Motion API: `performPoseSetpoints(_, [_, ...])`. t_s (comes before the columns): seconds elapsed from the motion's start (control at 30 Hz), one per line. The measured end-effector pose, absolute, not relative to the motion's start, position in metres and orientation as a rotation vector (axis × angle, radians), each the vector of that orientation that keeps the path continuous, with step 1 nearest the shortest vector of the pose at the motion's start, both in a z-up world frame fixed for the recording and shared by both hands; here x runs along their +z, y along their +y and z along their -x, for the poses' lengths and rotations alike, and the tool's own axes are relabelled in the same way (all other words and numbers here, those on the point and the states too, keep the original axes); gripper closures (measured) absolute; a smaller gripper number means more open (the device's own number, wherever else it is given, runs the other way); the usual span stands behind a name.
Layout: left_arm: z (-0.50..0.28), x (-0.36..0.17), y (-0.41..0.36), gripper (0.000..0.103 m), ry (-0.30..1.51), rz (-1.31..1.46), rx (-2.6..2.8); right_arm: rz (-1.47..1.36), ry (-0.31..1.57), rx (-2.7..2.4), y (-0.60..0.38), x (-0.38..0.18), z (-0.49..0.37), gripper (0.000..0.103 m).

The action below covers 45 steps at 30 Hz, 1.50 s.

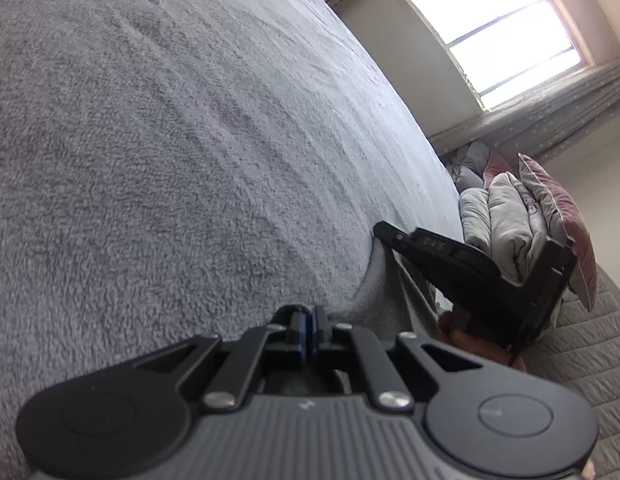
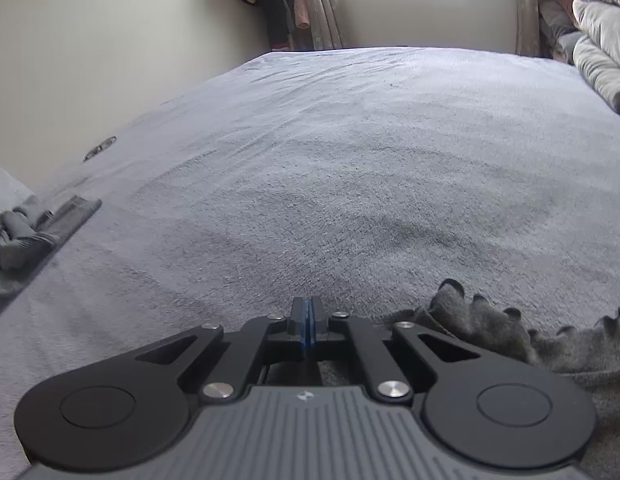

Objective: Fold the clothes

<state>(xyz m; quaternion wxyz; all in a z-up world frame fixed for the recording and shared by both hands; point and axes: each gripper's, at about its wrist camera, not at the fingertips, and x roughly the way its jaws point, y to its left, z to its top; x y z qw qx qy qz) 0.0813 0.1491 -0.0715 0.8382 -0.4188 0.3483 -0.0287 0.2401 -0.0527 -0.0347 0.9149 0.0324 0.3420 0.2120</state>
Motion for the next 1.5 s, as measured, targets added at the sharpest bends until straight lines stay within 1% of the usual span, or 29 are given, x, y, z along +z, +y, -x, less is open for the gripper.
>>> performPoseSetpoints(0.2, [-0.076, -0.064, 0.151, 0.095, 0.722, 0.855, -0.051, -0.113, 0.742, 0.436, -0.056, -0.022, -0.251, 0.098])
performPoseSetpoints(0.27, [-0.071, -0.063, 0.155, 0.093, 0.72, 0.857, -0.041, -0.13, 0.731, 0.425, -0.067, -0.012, -0.25, 0.092])
performPoseSetpoints(0.3, [-0.069, -0.061, 0.157, 0.09, 0.714, 0.854, -0.035, -0.136, 0.72, 0.417, -0.074, -0.006, -0.248, 0.084])
performPoseSetpoints(0.33, [-0.065, -0.058, 0.159, 0.088, 0.7, 0.842, -0.025, -0.139, 0.708, 0.407, -0.081, -0.001, -0.244, 0.079])
performPoseSetpoints(0.4, [-0.061, -0.052, 0.161, 0.08, 0.672, 0.823, -0.013, -0.141, 0.693, 0.394, -0.094, 0.007, -0.236, 0.079])
performPoseSetpoints(0.43, [-0.061, -0.049, 0.161, 0.079, 0.659, 0.816, -0.017, -0.142, 0.693, 0.393, -0.1, 0.008, -0.232, 0.079])
performPoseSetpoints(0.5, [-0.062, -0.045, 0.16, 0.078, 0.643, 0.801, -0.03, -0.135, 0.694, 0.403, -0.106, 0.01, -0.221, 0.079])
performPoseSetpoints(0.6, [-0.068, -0.049, 0.154, 0.079, 0.675, 0.772, -0.085, -0.117, 0.696, 0.446, -0.104, 0.006, -0.201, 0.079])
performPoseSetpoints(0.83, [-0.081, -0.058, 0.138, 0.079, 0.748, 0.7, -0.212, -0.064, 0.761, 0.503, -0.077, -0.023, -0.188, 0.08])
performPoseSetpoints(0.87, [-0.083, -0.059, 0.136, 0.08, 0.758, 0.69, -0.23, -0.063, 0.755, 0.495, -0.074, -0.026, -0.19, 0.08])
performPoseSetpoints(0.9, [-0.084, -0.06, 0.134, 0.089, 0.767, 0.671, -0.237, -0.065, 0.75, 0.486, -0.071, -0.028, -0.192, 0.08])
performPoseSetpoints(0.93, [-0.084, -0.06, 0.134, 0.093, 0.774, 0.64, -0.224, -0.073, 0.749, 0.472, -0.07, -0.029, -0.196, 0.08])
performPoseSetpoints(1.03, [-0.084, -0.055, 0.136, 0.094, 0.773, 0.635, -0.206, -0.098, 0.762, 0.434, -0.069, -0.023, -0.206, 0.08])
performPoseSetpoints(1.1, [-0.082, -0.05, 0.138, 0.092, 0.756, 0.634, -0.207, -0.093, 0.737, 0.425, -0.078, -0.013, -0.204, 0.079])
performPoseSetpoints(1.23, [-0.083, -0.043, 0.14, 0.086, 0.721, 0.597, -0.219, -0.054, 0.721, 0.35, -0.124, -0.004, -0.201, 0.077])
performPoseSetpoints(1.33, [-0.095, -0.037, 0.142, 0.071, 0.714, 0.559, -0.241, -0.065, 0.734, 0.273, -0.17, -0.003, -0.201, 0.073])
performPoseSetpoints(1.4, [-0.114, -0.029, 0.138, 0.058, 0.686, 0.523, -0.255, -0.07, 0.735, 0.24, -0.196, -0.002, -0.201, 0.07])
performPoseSetpoints(1.47, [-0.136, -0.025, 0.135, 0.051, 0.679, 0.506, -0.288, -0.08, 0.732, 0.223, -0.214, -0.001, -0.202, 0.066])
performPoseSetpoints(1.5, [-0.15, -0.024, 0.133, 0.05, 0.684, 0.499, -0.307, -0.083, 0.729, 0.219, -0.221, -0.001, -0.203, 0.064])
